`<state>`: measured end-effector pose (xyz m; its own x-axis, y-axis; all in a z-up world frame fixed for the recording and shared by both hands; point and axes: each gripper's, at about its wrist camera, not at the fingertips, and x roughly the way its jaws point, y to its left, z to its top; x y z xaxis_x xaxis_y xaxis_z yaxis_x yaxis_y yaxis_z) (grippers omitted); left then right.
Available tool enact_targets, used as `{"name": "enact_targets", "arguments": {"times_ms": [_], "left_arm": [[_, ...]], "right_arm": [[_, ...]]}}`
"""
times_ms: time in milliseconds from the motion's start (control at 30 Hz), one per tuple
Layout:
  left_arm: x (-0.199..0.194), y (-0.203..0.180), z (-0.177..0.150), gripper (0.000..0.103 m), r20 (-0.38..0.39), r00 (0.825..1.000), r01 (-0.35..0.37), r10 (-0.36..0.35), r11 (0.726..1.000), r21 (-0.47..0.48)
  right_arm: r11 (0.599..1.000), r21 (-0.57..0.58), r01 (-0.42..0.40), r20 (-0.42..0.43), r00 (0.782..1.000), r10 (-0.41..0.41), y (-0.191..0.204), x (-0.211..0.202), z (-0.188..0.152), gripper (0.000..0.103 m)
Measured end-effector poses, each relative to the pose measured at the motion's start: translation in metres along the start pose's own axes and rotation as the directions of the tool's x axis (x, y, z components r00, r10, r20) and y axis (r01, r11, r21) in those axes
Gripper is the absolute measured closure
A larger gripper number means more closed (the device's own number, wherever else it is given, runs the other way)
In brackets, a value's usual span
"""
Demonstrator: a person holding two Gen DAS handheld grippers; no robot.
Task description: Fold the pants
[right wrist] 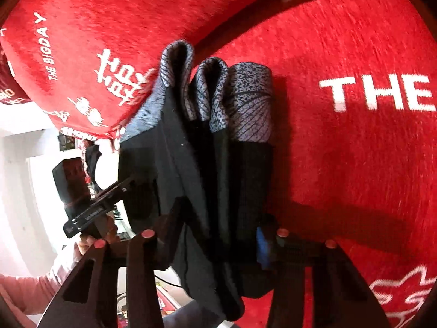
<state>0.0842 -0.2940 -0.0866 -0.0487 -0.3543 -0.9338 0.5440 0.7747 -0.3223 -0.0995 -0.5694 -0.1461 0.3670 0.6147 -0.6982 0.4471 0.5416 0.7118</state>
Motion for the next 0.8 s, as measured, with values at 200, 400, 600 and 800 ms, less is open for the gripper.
{"name": "enact_targets", "arguments": {"times_ms": [200,400,600,800], "left_arm": [[-0.032,-0.008,-0.006,0.049,0.004,1.000,-0.004,0.004,1.000,0.024],[-0.058,-0.001,-0.041,0.049,-0.028,1.000,-0.012,0.013,1.000,0.014],[-0.019,0.009,-0.076,0.030,-0.104,0.989,-0.105,0.102,0.994,-0.025],[-0.045,0.014,-0.071,0.021,-0.024,0.974,-0.226,0.225,0.973,-0.040]], "right_arm": [[0.999,0.000,-0.038,-0.025,0.999,0.038,0.027,-0.006,-0.020,0.059],[0.997,0.033,-0.064,-0.034,0.997,0.065,0.042,-0.008,-0.059,0.059],[0.994,0.049,0.095,-0.084,0.992,-0.091,0.025,0.023,-0.085,0.049],[0.956,0.035,0.291,-0.010,0.957,-0.291,0.031,0.002,-0.085,0.038]]}}
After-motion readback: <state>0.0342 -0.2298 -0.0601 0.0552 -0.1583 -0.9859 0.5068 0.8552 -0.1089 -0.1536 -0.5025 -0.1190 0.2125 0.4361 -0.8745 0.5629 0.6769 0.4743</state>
